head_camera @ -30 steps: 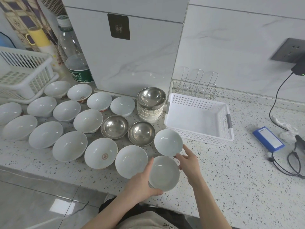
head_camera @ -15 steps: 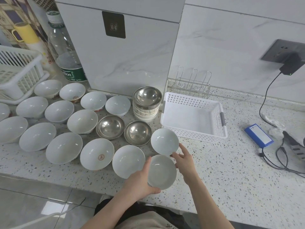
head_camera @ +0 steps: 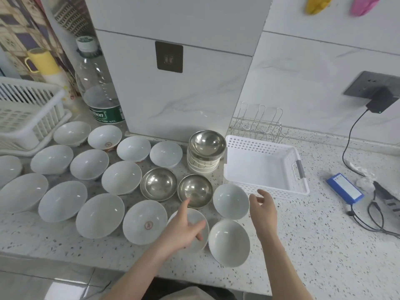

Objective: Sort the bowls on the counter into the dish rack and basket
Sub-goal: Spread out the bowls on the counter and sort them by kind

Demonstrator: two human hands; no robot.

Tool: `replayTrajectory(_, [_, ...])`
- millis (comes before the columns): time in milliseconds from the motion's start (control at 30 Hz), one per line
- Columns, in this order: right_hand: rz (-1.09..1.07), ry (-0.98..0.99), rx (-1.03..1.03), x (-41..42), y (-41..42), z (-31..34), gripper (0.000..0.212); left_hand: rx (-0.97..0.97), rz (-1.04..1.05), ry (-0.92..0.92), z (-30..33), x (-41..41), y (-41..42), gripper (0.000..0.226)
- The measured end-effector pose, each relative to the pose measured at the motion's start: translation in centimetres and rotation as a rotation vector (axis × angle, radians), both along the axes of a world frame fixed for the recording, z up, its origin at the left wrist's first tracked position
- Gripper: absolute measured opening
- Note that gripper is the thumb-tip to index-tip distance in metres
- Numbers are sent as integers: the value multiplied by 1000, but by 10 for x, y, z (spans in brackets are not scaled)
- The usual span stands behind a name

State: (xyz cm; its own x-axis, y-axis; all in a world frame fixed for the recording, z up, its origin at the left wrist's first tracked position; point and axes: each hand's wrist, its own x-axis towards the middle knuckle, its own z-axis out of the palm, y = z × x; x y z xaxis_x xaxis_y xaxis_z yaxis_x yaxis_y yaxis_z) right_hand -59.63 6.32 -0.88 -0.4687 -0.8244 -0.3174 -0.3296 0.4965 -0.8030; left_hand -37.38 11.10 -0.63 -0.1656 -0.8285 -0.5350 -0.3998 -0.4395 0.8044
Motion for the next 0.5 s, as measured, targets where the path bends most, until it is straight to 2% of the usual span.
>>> replayTrajectory(200, [101,-62,-36,31,-41,25,36,-49,93,36,13,29,-57,54])
replayTrajectory(333, [131,-65,-55,58,-76,44,51,-95,63,-8,17,43,-81,45])
replayTrajectory(500, [136,-21,-1,83,-102,49,69,-46,78,65,17,55,-96,34])
